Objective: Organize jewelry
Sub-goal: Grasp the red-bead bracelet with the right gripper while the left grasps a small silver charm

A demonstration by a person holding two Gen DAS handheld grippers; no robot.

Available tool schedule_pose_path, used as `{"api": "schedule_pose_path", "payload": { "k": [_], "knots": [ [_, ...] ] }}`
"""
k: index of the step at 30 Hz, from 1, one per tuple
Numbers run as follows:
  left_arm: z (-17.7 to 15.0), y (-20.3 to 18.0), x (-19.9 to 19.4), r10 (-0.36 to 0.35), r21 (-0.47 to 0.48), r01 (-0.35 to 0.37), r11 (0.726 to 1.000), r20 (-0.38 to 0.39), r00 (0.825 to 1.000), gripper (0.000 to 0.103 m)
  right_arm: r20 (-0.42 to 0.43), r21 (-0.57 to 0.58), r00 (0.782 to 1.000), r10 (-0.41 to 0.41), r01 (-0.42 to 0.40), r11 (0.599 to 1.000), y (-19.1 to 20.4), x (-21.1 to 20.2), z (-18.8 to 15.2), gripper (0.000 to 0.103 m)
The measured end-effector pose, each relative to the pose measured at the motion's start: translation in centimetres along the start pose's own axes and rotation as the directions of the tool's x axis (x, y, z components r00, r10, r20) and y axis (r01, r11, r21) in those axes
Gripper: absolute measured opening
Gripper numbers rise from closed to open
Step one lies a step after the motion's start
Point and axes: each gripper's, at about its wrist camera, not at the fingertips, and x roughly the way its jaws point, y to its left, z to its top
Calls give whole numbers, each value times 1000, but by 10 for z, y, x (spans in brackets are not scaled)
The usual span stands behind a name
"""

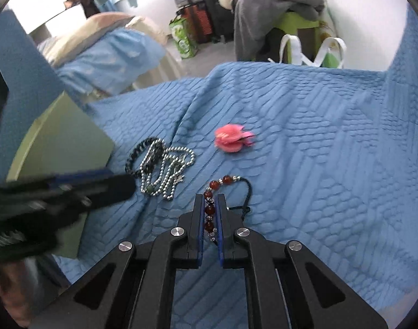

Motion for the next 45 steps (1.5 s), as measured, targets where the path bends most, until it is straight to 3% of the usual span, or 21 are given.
{"api": "schedule_pose_path", "payload": {
  "k": [11, 12, 14, 18, 20, 30, 45],
  "knots": [
    [-5, 1, 34, 83, 17, -82, 996, -35, 996, 40, 24, 52, 1000, 20, -21, 998, -9, -10, 7, 6],
    [-6, -1, 34, 93, 26, -92, 995, -14, 996, 38, 23, 52, 1000, 19, -20, 998, -9, -11, 7, 6],
    [-6, -3, 36, 108, 36, -108, 994, 4, 994, 14, 27, 47, 1000, 14, -16, 999, -8, -13, 8, 6],
    [-7, -4, 30, 108, 54, -109, 993, 21, 994, 10, 31, 48, 1000, 6, -7, 999, -5, -18, 9, 6],
    [-7, -8, 18, 90, 89, -95, 992, 54, 994, 10, 29, 62, 1000, 11, -12, 998, -5, -22, 11, 6],
    [10, -17, -44, -33, 89, 23, 996, 109, 994, 10, 95, 47, 995, -30, 25, 999, 16, -57, 31, 6],
    [62, -18, -172, -108, 109, 83, 991, 245, 963, 10, 222, -21, 975, -13, 18, 1000, 76, -147, 86, 6]
  ]
}}
